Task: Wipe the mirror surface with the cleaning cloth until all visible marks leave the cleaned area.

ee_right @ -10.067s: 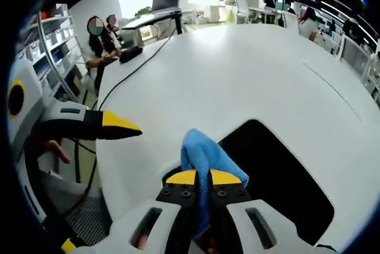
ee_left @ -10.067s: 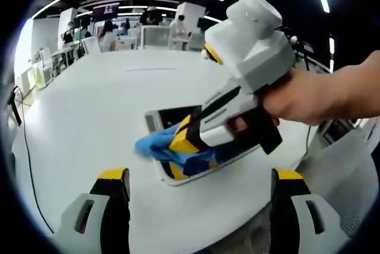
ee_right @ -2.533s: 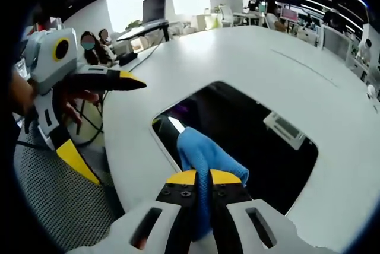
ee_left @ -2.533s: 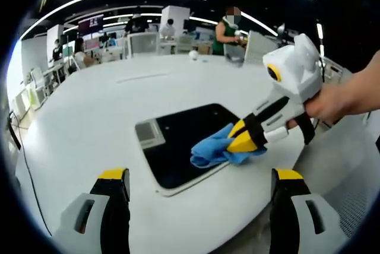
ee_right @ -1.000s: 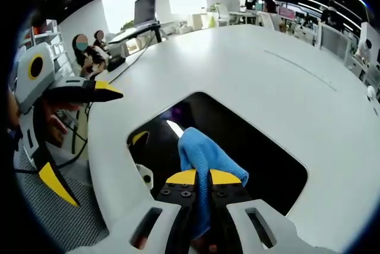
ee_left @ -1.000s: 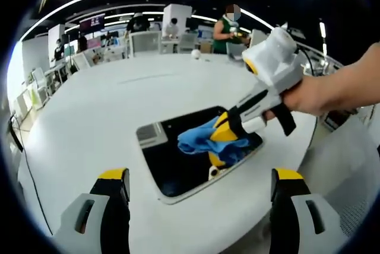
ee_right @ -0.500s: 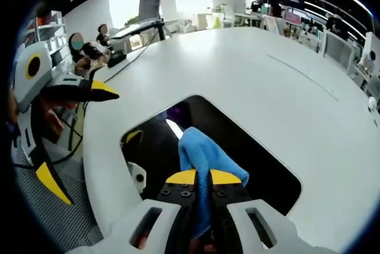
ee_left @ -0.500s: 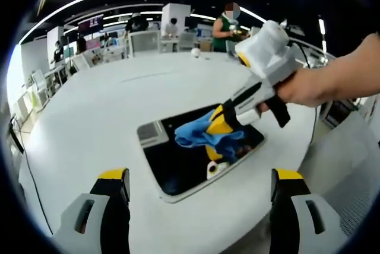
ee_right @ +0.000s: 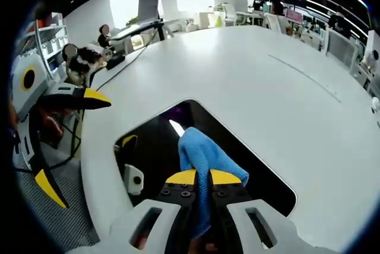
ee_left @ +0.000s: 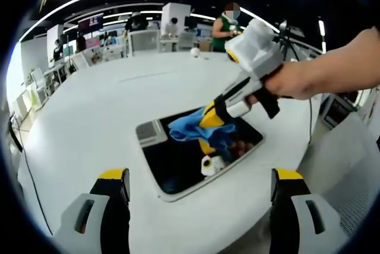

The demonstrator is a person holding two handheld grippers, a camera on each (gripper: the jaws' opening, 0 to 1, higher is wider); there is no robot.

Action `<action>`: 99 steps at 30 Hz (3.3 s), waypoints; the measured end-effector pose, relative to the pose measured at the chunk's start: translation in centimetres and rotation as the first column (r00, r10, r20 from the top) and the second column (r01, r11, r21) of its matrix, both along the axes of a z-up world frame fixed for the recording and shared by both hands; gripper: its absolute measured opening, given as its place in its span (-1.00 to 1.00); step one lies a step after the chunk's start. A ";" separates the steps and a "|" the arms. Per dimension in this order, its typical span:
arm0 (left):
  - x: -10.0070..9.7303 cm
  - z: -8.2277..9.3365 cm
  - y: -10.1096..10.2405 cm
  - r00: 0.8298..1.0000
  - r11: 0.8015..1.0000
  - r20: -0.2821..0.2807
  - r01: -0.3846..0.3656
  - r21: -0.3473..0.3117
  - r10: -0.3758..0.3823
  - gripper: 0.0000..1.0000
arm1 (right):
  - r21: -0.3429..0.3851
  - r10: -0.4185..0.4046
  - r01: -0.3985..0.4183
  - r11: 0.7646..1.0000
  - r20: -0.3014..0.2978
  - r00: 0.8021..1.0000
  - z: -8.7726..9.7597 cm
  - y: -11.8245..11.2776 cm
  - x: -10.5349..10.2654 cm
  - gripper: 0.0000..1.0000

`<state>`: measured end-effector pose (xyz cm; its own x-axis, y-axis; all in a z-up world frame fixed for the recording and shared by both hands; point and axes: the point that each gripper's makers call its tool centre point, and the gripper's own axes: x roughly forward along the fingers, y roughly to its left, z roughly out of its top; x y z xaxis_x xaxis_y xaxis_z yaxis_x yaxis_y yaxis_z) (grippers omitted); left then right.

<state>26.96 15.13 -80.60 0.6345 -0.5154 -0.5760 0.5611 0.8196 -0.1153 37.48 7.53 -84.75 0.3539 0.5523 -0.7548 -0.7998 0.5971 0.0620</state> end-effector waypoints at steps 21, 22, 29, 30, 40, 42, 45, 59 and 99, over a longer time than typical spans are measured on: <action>0.0 -0.4 0.1 1.000 1.000 -0.009 -0.007 -0.001 0.007 0.99 | -0.006 0.022 -0.022 1.000 -0.025 0.999 -0.1 0.2 3.2 -0.96; 0.0 -0.4 0.1 1.000 1.000 -0.012 -0.009 0.000 0.009 0.99 | -0.004 0.017 -0.017 1.000 -0.032 0.999 -0.1 0.2 3.2 -0.96; -0.1 -0.5 0.1 1.000 1.000 -0.020 -0.009 -0.002 0.009 0.99 | 0.023 0.027 -0.026 0.999 -0.027 0.999 -0.2 0.1 3.8 -0.96; 0.0 -0.5 0.0 1.000 1.000 -0.017 -0.007 -0.001 0.007 0.99 | 0.026 0.024 -0.023 0.999 -0.027 0.999 -0.1 0.2 3.8 -0.96; 0.0 -0.6 0.0 1.000 1.000 -0.019 -0.008 -0.001 0.008 0.99 | 0.023 0.034 -0.034 0.999 0.015 0.999 0.0 0.2 3.7 -0.96; 0.0 -0.6 0.0 1.000 1.000 -0.016 -0.006 0.000 0.006 0.99 | 0.026 0.037 -0.037 0.999 0.016 0.999 0.0 0.2 3.8 -0.96; 0.0 -0.6 0.0 1.000 1.000 -0.017 -0.008 0.002 0.008 0.99 | 0.031 0.038 -0.039 0.999 0.018 0.999 -0.1 0.2 3.8 -0.96; 0.0 -0.6 0.0 1.000 1.000 -0.017 -0.008 0.008 0.008 0.99 | 0.033 0.031 -0.032 0.999 0.026 0.999 0.0 -0.3 3.7 -0.96; -0.2 -0.9 -0.5 1.000 1.000 -0.023 0.006 0.017 -0.006 0.99 | 0.013 -0.059 0.058 0.998 0.032 0.998 -0.1 -4.6 3.3 -0.96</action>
<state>26.80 14.68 -81.50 0.6177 -0.5088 -0.5996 0.5633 0.8183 -0.1141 40.79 2.94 -84.86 0.4100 0.5392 -0.7357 -0.7653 0.6422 0.0442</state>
